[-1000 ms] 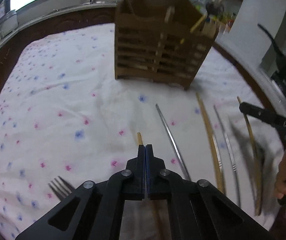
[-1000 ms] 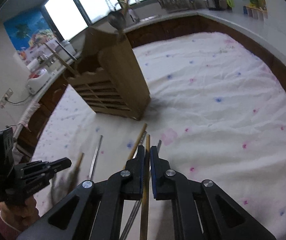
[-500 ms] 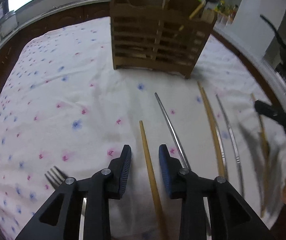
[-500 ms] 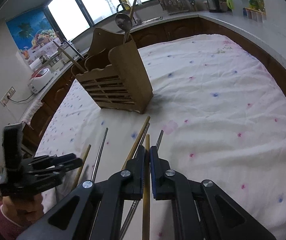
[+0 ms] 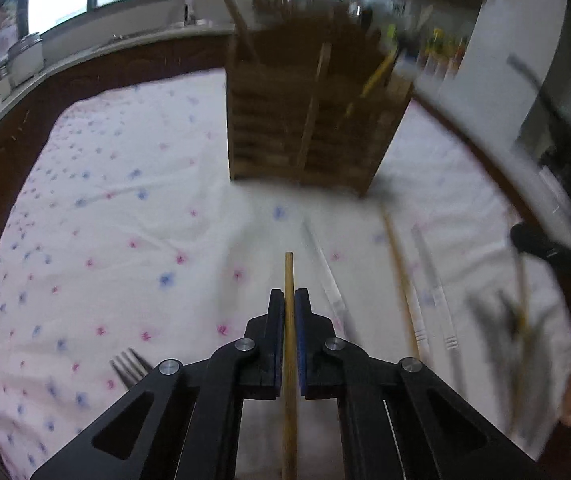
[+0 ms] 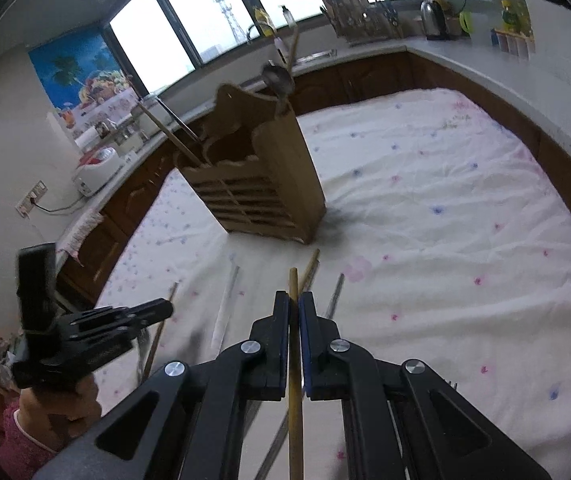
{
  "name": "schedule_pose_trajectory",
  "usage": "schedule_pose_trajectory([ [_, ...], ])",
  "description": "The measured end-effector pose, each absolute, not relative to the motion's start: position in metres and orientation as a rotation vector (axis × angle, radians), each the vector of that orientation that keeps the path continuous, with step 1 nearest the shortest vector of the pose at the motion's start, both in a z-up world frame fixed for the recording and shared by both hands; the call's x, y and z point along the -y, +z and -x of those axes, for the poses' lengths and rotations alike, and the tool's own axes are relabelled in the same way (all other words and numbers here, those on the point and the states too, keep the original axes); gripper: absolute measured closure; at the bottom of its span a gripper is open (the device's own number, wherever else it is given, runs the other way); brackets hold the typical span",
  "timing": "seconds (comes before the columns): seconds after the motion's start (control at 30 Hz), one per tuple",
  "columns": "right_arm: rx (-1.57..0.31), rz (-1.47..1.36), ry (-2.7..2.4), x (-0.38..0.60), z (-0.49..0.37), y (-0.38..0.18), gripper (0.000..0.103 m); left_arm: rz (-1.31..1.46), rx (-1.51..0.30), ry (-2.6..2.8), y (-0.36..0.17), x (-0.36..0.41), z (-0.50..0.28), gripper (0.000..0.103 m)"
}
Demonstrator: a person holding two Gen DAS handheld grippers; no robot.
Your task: Organize utensils
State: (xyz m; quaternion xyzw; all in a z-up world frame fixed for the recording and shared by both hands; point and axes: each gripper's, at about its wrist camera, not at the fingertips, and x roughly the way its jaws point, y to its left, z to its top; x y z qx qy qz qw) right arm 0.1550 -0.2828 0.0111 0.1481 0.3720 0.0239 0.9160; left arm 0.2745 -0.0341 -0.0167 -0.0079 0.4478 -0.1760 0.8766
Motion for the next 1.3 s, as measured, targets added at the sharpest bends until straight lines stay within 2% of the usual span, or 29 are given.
schedule_pose_trajectory([
  [0.33,-0.671,-0.262,0.074,0.264,-0.133,0.052,0.098,0.124,-0.735,-0.412,0.058,-0.007,-0.206,0.100],
  [0.73,-0.576,-0.242,0.075,0.258,-0.113,0.084,0.098,0.154,-0.624,-0.402,0.087,-0.030,-0.160,0.100],
  [1.3,-0.511,-0.229,0.085,0.256,-0.113,0.105,0.098,0.159,-0.578,-0.384,0.102,-0.043,-0.159,0.100],
])
